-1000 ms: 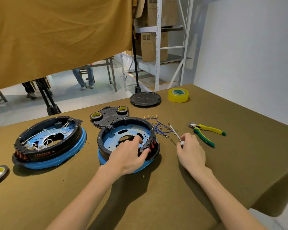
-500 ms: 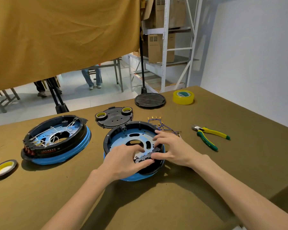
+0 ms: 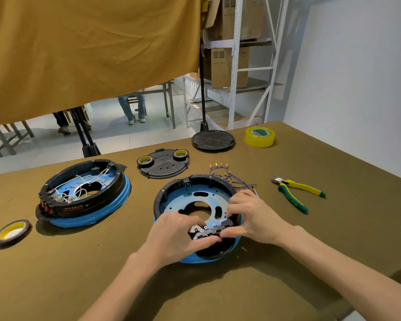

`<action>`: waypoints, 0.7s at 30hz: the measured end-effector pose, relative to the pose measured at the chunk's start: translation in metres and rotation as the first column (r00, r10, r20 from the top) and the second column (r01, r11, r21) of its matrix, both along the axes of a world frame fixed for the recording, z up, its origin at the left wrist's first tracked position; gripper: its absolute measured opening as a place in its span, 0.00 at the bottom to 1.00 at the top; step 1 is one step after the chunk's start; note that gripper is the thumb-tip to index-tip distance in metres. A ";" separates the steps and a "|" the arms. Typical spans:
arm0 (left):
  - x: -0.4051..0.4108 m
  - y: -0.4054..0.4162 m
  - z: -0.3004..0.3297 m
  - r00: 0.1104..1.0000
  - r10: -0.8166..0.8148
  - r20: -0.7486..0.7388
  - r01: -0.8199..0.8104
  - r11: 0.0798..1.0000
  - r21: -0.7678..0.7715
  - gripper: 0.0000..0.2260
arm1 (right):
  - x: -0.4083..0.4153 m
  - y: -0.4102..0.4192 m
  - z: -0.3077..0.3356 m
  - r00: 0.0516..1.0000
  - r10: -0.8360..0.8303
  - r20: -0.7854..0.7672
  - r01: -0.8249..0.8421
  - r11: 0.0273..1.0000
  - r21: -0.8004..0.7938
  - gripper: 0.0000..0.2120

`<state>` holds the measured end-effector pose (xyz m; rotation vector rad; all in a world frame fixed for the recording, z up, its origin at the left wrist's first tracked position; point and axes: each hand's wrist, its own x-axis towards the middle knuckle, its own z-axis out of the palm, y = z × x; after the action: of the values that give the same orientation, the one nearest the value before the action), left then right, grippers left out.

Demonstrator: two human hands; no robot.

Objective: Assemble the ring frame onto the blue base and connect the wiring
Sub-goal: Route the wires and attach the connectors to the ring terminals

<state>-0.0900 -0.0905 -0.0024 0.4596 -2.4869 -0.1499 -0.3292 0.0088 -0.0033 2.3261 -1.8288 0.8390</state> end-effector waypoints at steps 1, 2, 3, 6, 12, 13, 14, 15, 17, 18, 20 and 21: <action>0.000 0.001 -0.001 1.000 0.002 -0.021 -0.003 1.000 -0.024 0.28 | 0.001 0.000 0.001 1.000 -0.009 -0.005 0.009 1.000 0.018 0.23; 0.001 0.002 -0.001 0.999 0.004 -0.032 -0.005 0.999 -0.044 0.28 | 0.002 0.000 0.003 0.999 -0.020 -0.026 0.020 0.999 0.034 0.23; 0.001 0.003 -0.002 0.999 0.003 -0.041 -0.005 0.998 -0.060 0.28 | 0.004 -0.002 0.005 0.998 -0.028 -0.058 0.031 0.999 0.045 0.24; 0.006 0.002 -0.011 0.995 -0.010 -0.099 0.002 0.996 -0.086 0.27 | 0.006 -0.006 0.008 0.996 -0.026 -0.090 0.030 0.998 0.047 0.25; 0.008 0.005 -0.011 0.983 0.083 -0.163 -0.084 0.996 0.004 0.23 | 0.012 -0.004 0.001 0.999 -0.033 -0.021 0.033 0.999 -0.024 0.25; 0.008 0.005 -0.011 0.983 0.082 -0.163 -0.082 0.997 0.006 0.23 | 0.012 -0.002 0.001 0.999 -0.041 -0.028 0.041 0.999 -0.025 0.25; 0.009 0.005 -0.012 0.984 0.070 -0.166 -0.070 0.998 0.007 0.24 | 0.013 0.001 0.000 0.998 -0.045 -0.042 0.043 0.999 -0.029 0.25; 0.010 0.005 -0.013 0.984 0.055 -0.171 -0.054 0.998 0.009 0.23 | 0.014 0.003 -0.001 0.997 -0.045 -0.057 0.043 0.999 -0.032 0.25; 0.010 0.003 -0.014 0.983 0.029 -0.181 -0.028 1.000 0.009 0.22 | 0.017 0.005 0.000 0.995 -0.058 -0.078 0.055 0.998 -0.034 0.26; 0.009 0.003 -0.013 0.984 0.020 -0.176 -0.019 1.000 0.006 0.21 | 0.018 0.005 0.002 0.994 -0.069 -0.086 0.067 0.997 -0.024 0.26; 0.010 0.001 -0.012 0.989 0.006 -0.148 -0.007 1.000 -0.004 0.22 | 0.018 0.004 0.008 0.991 -0.083 -0.106 0.085 0.996 0.018 0.27; 0.011 0.000 -0.013 0.991 -0.003 -0.135 0.000 1.000 -0.018 0.24 | 0.018 0.006 0.010 0.989 -0.087 -0.123 0.093 0.995 0.040 0.27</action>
<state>-0.0790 -0.0908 -0.0153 0.4256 -2.3540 -0.1543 -0.3111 0.0144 0.0065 2.2470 -1.9050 0.6365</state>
